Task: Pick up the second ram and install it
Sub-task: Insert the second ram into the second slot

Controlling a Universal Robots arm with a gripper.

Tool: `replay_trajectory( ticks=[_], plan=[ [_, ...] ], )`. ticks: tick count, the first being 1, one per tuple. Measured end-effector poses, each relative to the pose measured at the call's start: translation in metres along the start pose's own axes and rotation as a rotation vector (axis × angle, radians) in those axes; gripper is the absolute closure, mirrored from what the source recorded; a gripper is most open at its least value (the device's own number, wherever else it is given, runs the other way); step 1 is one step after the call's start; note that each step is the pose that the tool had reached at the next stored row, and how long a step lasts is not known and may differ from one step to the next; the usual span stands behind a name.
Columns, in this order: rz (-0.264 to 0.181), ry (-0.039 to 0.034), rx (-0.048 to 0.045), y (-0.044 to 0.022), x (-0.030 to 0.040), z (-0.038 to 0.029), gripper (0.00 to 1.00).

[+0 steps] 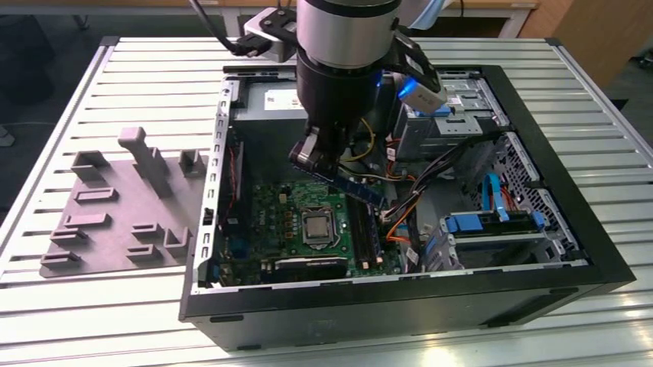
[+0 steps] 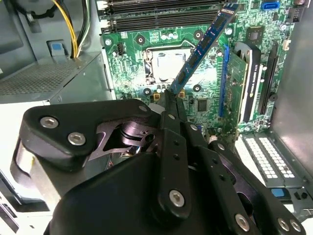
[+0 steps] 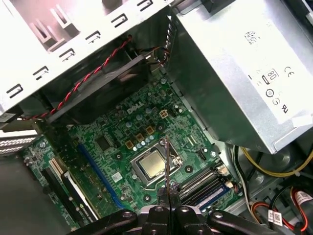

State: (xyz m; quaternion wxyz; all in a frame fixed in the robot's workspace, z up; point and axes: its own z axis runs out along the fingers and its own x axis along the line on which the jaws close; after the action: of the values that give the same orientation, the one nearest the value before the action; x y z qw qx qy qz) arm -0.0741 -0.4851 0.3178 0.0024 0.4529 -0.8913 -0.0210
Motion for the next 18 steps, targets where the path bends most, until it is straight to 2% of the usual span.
replay_trajectory(
  ticks=[7,18],
  plan=[
    [0.05,-0.002,0.0008,0.0,0.0,0.0003,0.88],
    [0.153,-0.0061,0.0023,0.0,0.0,0.0007,0.88]
  ],
)
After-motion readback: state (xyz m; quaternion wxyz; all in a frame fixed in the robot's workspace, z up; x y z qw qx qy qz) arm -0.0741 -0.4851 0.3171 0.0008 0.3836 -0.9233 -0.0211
